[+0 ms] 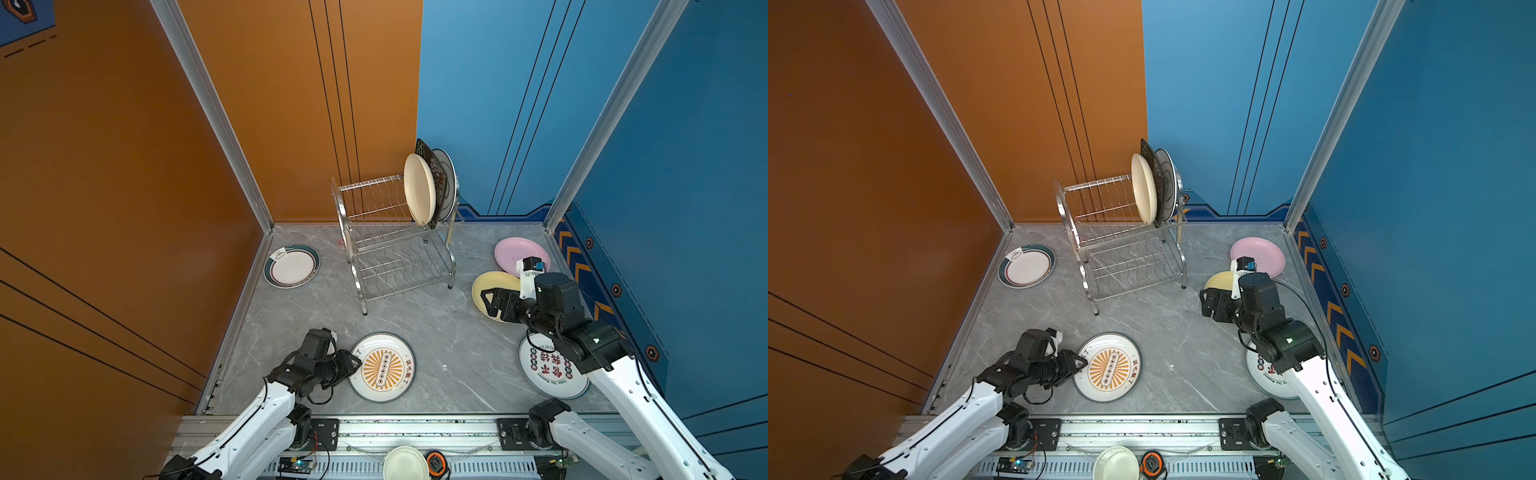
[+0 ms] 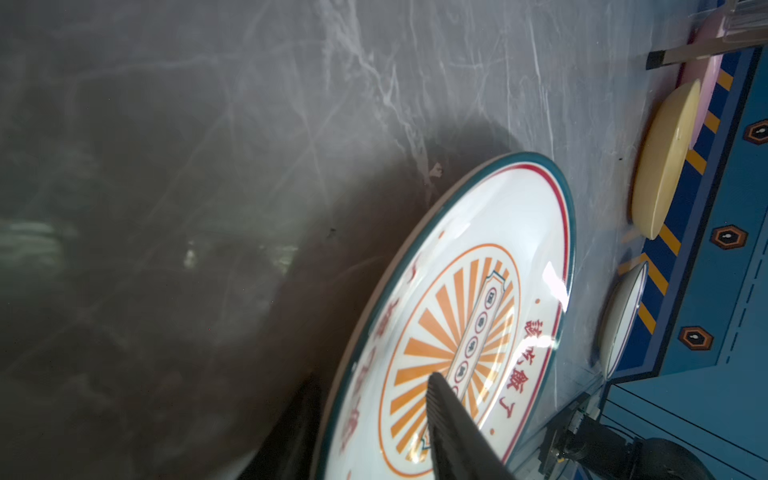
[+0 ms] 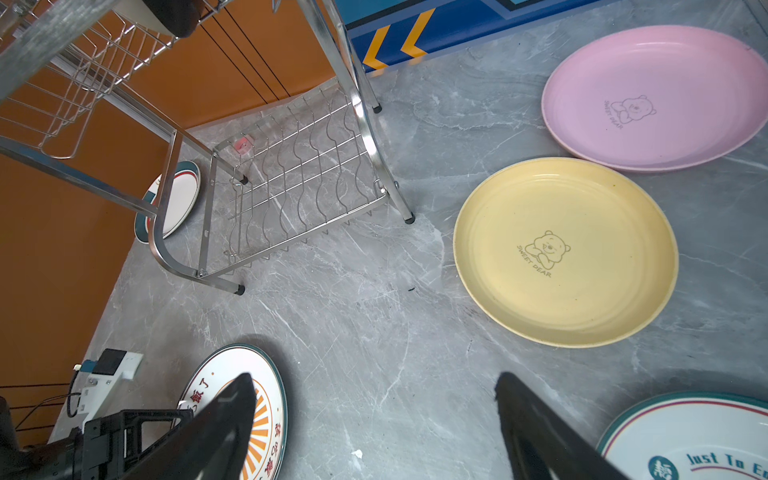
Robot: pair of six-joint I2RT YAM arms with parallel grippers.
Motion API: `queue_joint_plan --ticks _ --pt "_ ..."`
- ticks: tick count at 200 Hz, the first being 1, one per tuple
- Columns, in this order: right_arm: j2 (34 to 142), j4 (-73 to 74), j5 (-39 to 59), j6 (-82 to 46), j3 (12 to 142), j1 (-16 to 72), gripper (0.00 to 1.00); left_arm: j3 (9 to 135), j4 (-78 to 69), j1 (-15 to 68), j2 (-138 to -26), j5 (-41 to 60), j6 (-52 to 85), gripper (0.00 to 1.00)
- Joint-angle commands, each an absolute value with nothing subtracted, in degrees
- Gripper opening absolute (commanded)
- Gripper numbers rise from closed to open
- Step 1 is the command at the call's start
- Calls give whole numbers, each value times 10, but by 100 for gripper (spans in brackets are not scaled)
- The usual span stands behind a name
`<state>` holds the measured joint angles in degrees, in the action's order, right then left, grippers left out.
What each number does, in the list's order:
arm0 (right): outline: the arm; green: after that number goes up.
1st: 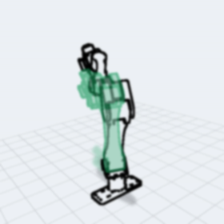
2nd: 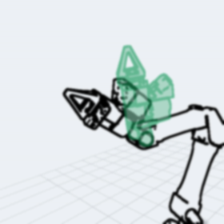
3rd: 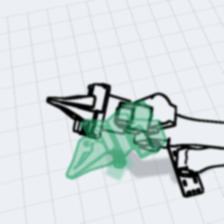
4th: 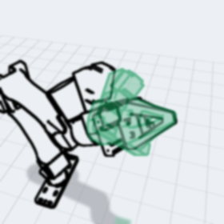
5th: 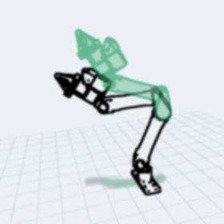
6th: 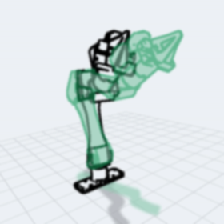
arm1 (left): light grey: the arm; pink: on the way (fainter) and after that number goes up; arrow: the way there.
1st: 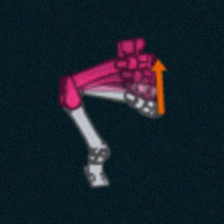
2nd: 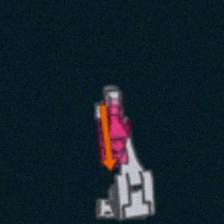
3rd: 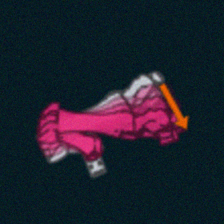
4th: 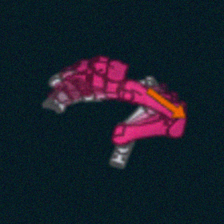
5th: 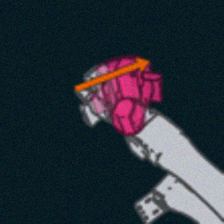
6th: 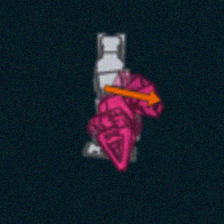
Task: Load the plates into the dish rack
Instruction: 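Tilt the sunburst plate upright with the left gripper while the right approaches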
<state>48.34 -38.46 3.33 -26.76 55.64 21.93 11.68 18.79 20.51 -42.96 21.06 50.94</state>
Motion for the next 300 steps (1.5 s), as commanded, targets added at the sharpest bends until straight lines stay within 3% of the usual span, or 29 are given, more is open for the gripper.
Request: queue_joint_plan --ticks 1,76,152,236,300 --pt "485 -390 48 -252 558 213 91 88 219 203 -414 217 530 33" --pt "491 -390 68 -250 550 207 91 116 220 205 -410 227 529 0" --pt "533 -347 193 -279 499 207 92 219 195 207 -427 276 525 0" --pt "618 -199 364 -357 455 231 92 354 113 248 -534 333 512 0" --pt "666 -143 431 -388 457 246 83 412 29 258 -607 369 518 0"
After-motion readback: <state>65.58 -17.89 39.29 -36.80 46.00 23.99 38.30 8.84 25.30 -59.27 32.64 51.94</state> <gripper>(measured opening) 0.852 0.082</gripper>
